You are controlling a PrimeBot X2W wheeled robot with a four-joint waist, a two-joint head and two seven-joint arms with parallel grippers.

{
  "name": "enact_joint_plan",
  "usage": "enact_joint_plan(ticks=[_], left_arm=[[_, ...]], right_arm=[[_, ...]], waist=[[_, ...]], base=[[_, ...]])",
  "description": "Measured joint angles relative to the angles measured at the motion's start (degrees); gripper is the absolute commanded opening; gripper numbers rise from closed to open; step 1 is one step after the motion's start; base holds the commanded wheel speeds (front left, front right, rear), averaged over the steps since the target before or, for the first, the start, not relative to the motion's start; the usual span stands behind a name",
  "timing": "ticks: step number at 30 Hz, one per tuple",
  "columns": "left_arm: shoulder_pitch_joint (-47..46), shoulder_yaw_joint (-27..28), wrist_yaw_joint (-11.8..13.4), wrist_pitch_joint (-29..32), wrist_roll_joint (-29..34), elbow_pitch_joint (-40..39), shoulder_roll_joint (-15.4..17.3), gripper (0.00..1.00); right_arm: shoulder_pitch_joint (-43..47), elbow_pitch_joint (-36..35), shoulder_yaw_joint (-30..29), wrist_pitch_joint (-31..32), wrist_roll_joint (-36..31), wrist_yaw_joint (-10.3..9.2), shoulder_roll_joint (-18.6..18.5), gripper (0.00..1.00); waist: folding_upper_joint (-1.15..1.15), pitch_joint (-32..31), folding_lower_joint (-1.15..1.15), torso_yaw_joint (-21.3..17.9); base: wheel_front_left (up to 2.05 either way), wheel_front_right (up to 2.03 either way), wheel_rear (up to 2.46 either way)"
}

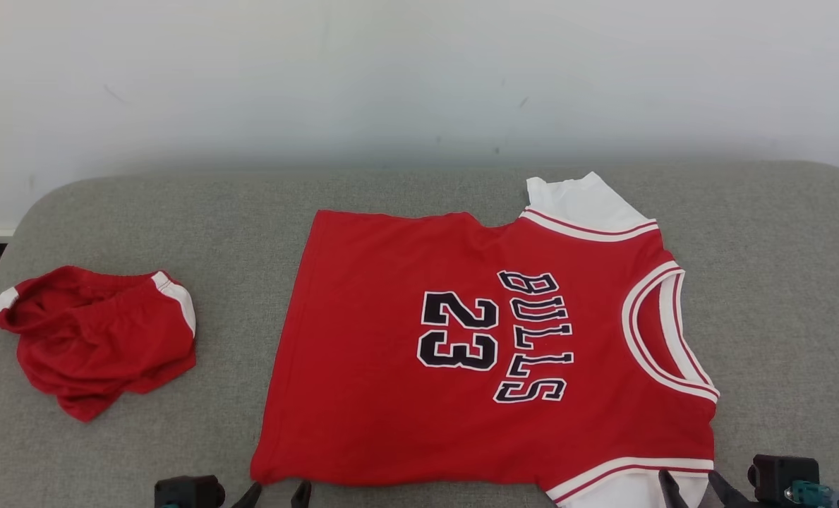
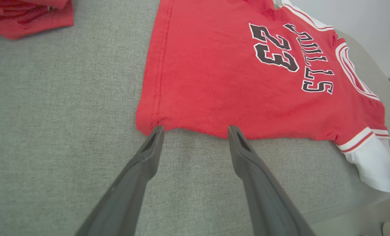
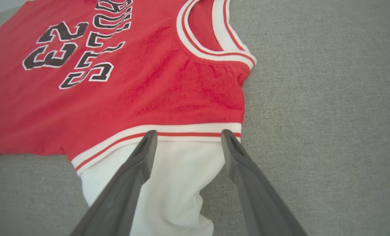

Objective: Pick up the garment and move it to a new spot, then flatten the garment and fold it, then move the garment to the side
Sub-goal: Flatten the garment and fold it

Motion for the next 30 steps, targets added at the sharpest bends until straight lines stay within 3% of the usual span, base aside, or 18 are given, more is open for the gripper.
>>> enact_joint_plan(ticks=[8,20,22,26,30], left_arm=[[0.1,-1.6,0.4,6.9,-0.7,0.4,0.4,1.0],[0.2,-1.9,0.4,12.5,-2.1,-1.1,0.9,1.0],[0.2,-2.0,0.6,13.2,-2.3,-1.1,0.9,1.0],[0.2,-2.0,0.9,14.5,-2.4,-1.0,0.9,1.0],[0.2,-1.9,0.9,15.0,-2.6,-1.3,0.7,1.0]], right_arm=[[2.4,0.3,0.2,9.5,0.6,-0.75,0.5,1.0],[3.4,-2.6,-0.9,17.0,0.6,-1.62,1.0,1.0],[3.6,-2.8,-1.0,18.2,0.6,-1.66,1.1,0.95],[4.7,-3.2,-1.6,20.1,0.1,-1.67,1.1,0.95],[5.0,-4.2,-1.9,21.6,-0.3,-1.68,1.3,0.83]], waist=[[0.0,1.3,0.0,0.4],[0.0,2.1,0.0,0.2],[0.0,2.2,0.0,0.2],[0.0,2.4,0.0,0.2],[0.0,2.9,0.0,0.3]], base=[[0.0,0.0,0.0],[0.0,0.0,0.0],[0.0,0.0,0.0],[0.0,0.0,0.0],[0.0,0.0,0.0]])
